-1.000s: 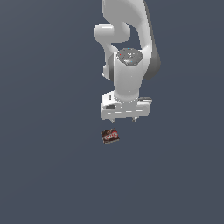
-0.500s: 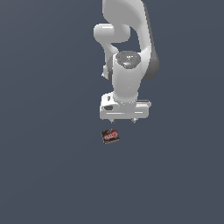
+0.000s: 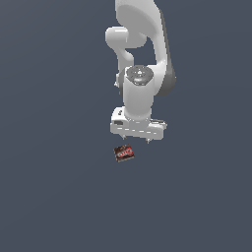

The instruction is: Pick up the object and move it to a goal position.

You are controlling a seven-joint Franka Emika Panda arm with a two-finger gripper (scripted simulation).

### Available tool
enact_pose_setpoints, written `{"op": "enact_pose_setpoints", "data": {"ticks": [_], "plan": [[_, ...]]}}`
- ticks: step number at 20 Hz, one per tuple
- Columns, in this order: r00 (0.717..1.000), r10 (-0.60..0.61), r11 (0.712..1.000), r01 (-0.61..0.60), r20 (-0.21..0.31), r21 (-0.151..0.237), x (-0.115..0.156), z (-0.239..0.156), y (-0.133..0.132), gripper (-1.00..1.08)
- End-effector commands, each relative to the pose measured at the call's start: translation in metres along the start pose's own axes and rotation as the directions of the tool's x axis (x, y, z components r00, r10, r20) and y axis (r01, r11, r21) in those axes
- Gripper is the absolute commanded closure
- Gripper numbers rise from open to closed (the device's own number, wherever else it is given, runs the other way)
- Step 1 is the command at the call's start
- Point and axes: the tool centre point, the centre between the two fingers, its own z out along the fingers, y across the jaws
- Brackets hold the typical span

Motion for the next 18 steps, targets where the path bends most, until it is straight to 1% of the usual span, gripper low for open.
{"op": "enact_pose_setpoints", "data": {"ticks": [1,5,9,13,18], "plan": [[0.997,0.075,0.997,-0.075,0.003,0.0,0.001,0.007,0.003,-0.92],[0.98,0.197,0.98,-0.197,0.007,-0.002,0.001,0.017,0.009,-0.92],[0.949,0.317,0.949,-0.317,0.01,-0.005,0.002,0.028,0.015,-0.92],[0.902,0.431,0.902,-0.431,0.01,-0.01,0.003,0.038,0.021,-0.92],[0.825,0.564,0.825,-0.564,0.008,-0.017,0.004,0.051,0.029,-0.92]]}}
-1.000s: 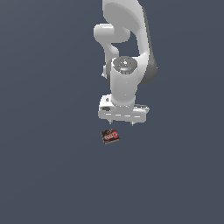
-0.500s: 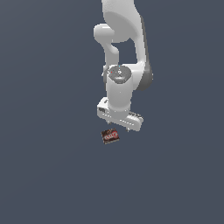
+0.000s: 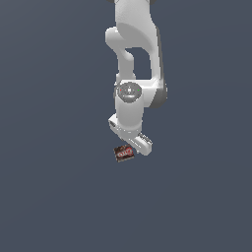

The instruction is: Pick up the object and move it to a goal position.

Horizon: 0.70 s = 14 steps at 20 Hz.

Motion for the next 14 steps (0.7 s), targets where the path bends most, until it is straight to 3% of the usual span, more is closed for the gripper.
{"op": "enact_pose_setpoints", "data": {"ticks": [1,5,14], "plan": [[0.997,0.079,0.997,-0.079,-0.001,-0.003,0.003,0.006,0.003,-0.92],[0.98,0.201,0.98,-0.201,-0.004,-0.008,0.007,0.016,0.009,-0.92],[0.913,0.409,0.912,-0.409,-0.015,-0.014,0.014,0.033,0.019,-0.92]]}}
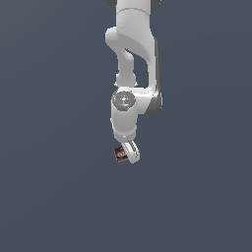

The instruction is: Pick up the object and move it to a goal position.

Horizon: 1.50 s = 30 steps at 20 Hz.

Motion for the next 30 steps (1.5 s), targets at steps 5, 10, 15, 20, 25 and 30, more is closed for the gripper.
{"op": "enact_pose_setpoints", "data": {"ticks": [5,10,15,20,25,30], "plan": [[0.995,0.098,0.995,-0.098,-0.006,-0.003,0.005,0.007,0.003,-0.92],[0.992,0.126,0.992,-0.126,-0.008,-0.003,0.006,0.009,0.004,-0.92],[0.993,0.122,0.993,-0.122,-0.007,-0.003,0.006,0.012,0.004,-0.92],[0.992,0.124,0.992,-0.124,-0.007,-0.003,0.006,0.033,0.005,-0.92],[0.992,0.126,0.992,-0.127,-0.007,-0.003,0.006,0.055,0.005,-0.92],[0.992,0.126,0.992,-0.127,-0.007,-0.003,0.006,0.059,0.004,1.08]]}}
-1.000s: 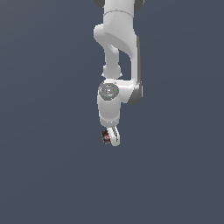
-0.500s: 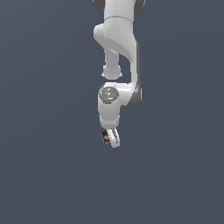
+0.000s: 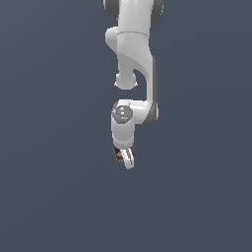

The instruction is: Pick up the object and move it to a goal position.

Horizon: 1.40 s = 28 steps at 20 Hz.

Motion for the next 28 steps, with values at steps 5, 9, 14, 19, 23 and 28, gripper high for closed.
{"op": "enact_pose_setpoints", "data": {"ticks": [5,9,14,19,23,28], "plan": [[1.0,0.0,1.0,0.0,0.0,0.0,0.0,0.001,0.0,1.08],[1.0,0.0,1.0,0.0,0.0,0.0,0.0,0.001,0.0,1.08],[1.0,0.0,1.0,0.0,0.0,0.002,0.0,-0.003,0.001,1.08],[1.0,0.0,1.0,0.0,0.0,0.002,-0.002,-0.018,0.006,1.08],[1.0,0.0,1.0,0.0,0.001,0.002,-0.003,-0.037,0.012,1.08],[1.0,0.001,1.0,-0.001,0.002,0.002,-0.006,-0.072,0.025,1.08]]}}
